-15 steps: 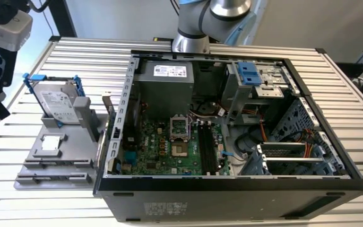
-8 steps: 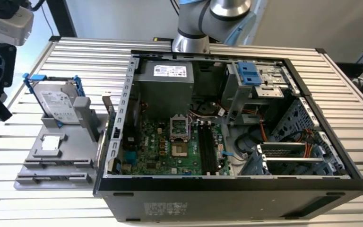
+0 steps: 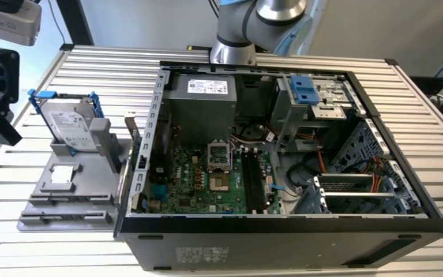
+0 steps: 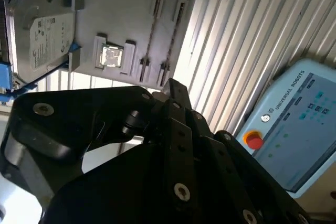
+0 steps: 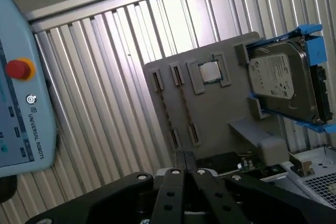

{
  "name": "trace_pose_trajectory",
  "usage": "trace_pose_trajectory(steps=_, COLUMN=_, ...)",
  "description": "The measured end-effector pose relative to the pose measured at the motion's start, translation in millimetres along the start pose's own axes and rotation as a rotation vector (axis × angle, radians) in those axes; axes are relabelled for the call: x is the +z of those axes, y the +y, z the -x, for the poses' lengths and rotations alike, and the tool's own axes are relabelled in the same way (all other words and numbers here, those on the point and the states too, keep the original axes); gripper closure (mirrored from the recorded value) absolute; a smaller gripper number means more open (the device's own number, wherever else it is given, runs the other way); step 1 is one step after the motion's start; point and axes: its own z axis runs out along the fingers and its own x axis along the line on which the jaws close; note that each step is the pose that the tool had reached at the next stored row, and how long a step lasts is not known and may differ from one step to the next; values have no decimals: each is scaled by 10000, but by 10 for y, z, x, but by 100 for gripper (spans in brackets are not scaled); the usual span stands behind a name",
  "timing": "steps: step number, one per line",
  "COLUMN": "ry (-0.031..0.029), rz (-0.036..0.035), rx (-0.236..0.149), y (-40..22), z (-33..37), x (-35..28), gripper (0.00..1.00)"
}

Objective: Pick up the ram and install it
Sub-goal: 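Pick up the ram and move it above insertion slot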

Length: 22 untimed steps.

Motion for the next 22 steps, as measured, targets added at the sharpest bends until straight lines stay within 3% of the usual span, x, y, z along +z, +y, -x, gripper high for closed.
trace_pose_trajectory(steps=1, ry=-152, rz=31, rx=-53, y=1, z=0, x=-1, gripper=100)
trace_pose_trajectory(steps=3, ry=-511, rz=140, rx=-137, y=1, z=0, x=0, gripper=100)
trace_pose_trajectory(steps=5, ry=-856, rz=285, rx=-220, y=1, z=0, x=0, gripper=100)
trace_pose_trajectory(steps=6, ry=-1003, rz=360, rx=-260, y=1, z=0, x=0, gripper=100)
trace_pose_trajectory(steps=7, ry=-1073, rz=407, rx=-336, y=0, z=0, x=0, gripper=100)
trace_pose_trajectory(steps=14, ry=-1092, rz=560, rx=-1405, y=1, z=0, x=2, gripper=100)
trace_pose_trajectory(steps=22, ry=-1117, rz=684, rx=-2806, y=1, z=0, x=7, gripper=100)
